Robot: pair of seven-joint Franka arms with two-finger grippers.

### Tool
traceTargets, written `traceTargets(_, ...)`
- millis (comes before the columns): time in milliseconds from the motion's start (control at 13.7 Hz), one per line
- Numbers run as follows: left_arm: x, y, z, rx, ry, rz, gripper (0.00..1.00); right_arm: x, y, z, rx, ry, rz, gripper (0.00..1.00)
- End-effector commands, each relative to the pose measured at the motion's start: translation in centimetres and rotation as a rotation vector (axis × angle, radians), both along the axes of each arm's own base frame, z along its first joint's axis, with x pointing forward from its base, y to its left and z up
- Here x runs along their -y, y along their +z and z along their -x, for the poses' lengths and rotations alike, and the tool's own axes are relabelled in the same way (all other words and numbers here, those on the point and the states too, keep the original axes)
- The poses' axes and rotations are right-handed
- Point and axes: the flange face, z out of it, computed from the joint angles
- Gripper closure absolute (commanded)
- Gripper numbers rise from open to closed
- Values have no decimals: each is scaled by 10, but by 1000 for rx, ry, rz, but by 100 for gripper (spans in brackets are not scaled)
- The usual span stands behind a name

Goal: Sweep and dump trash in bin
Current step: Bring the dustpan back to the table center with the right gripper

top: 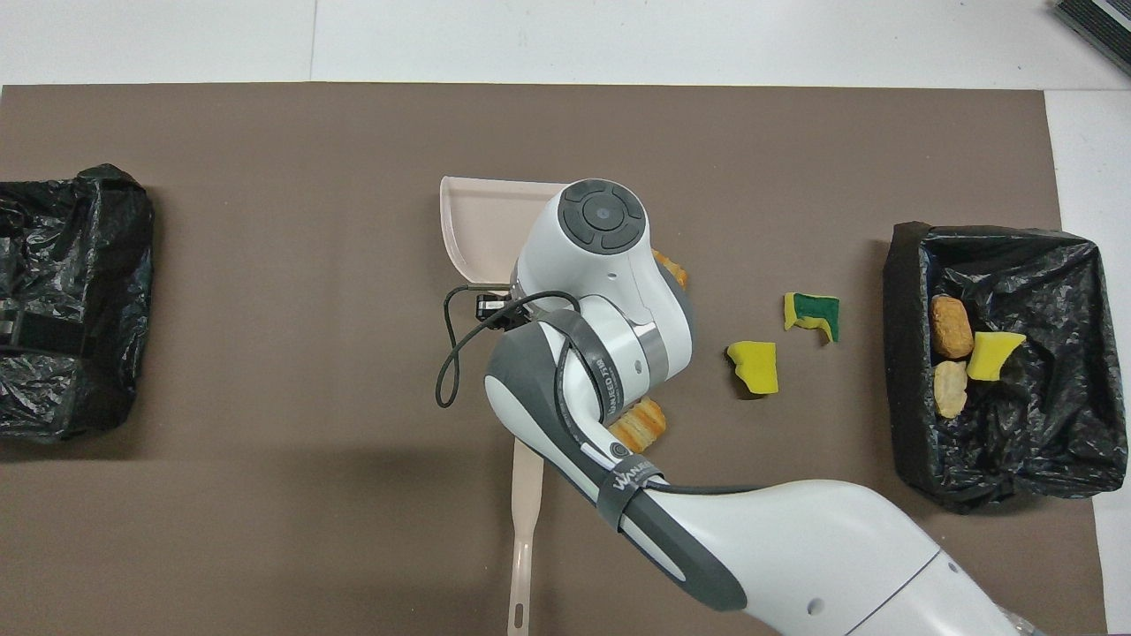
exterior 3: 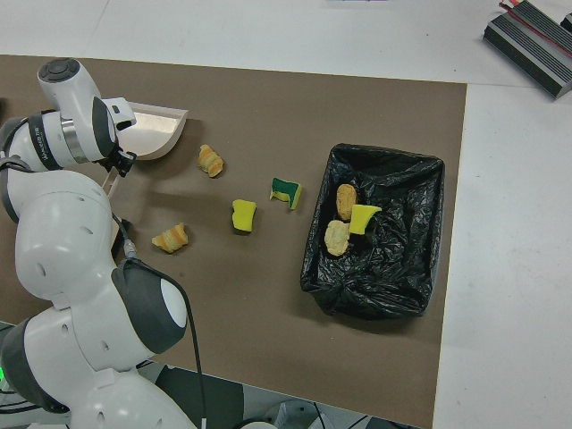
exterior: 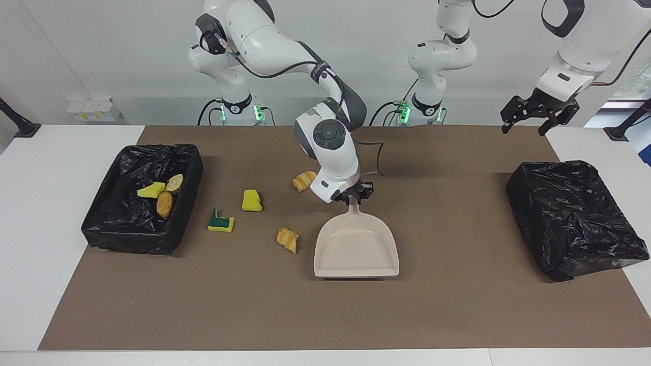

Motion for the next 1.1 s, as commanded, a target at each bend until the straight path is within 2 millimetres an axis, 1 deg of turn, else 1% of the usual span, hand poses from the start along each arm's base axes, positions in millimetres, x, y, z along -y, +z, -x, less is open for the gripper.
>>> traceTargets(0, 2, 5, 3, -6, 40, 9, 0, 1, 2, 5, -21, -22, -16, 93)
traceTargets(73, 3, 7, 3, -3, 40, 8, 0, 3, -1, 8, -26, 2, -11, 91)
traceTargets(146, 2, 9, 3, 0, 40, 8, 0, 5, -1, 14, -26, 36, -9, 87)
traceTargets(220, 1, 9, 3, -2, 43, 8, 0, 9, -8, 22, -43, 51, 6, 75)
traceTargets(293, 0, 9, 3, 0, 44, 7, 0, 15, -12, 29, -55, 62, 16, 74)
traceTargets(439, -2, 10, 1, 12, 42, 6, 0, 17, -14, 31, -61, 61, 20, 72)
traceTargets(513, -1, 11, 1, 14, 40, 5, 0, 18, -15, 33, -65, 62, 23, 69)
traceTargets(586, -2, 13, 2, 17, 41, 4, 0, 18, -15, 34, -69, 61, 24, 64)
traceTargets(732, -2, 13, 2, 18, 42, 4, 0, 24, -11, 30, -72, 57, 25, 22)
traceTargets(806, -2, 13, 2, 18, 42, 4, 0, 31, -5, 24, -66, 45, 22, 1)
traceTargets(952, -2, 13, 2, 18, 42, 4, 0, 42, 22, 21, -39, 31, 11, 0)
traceTargets(1025, -2, 13, 2, 18, 42, 4, 0, 51, 38, 21, -44, 28, 14, 0)
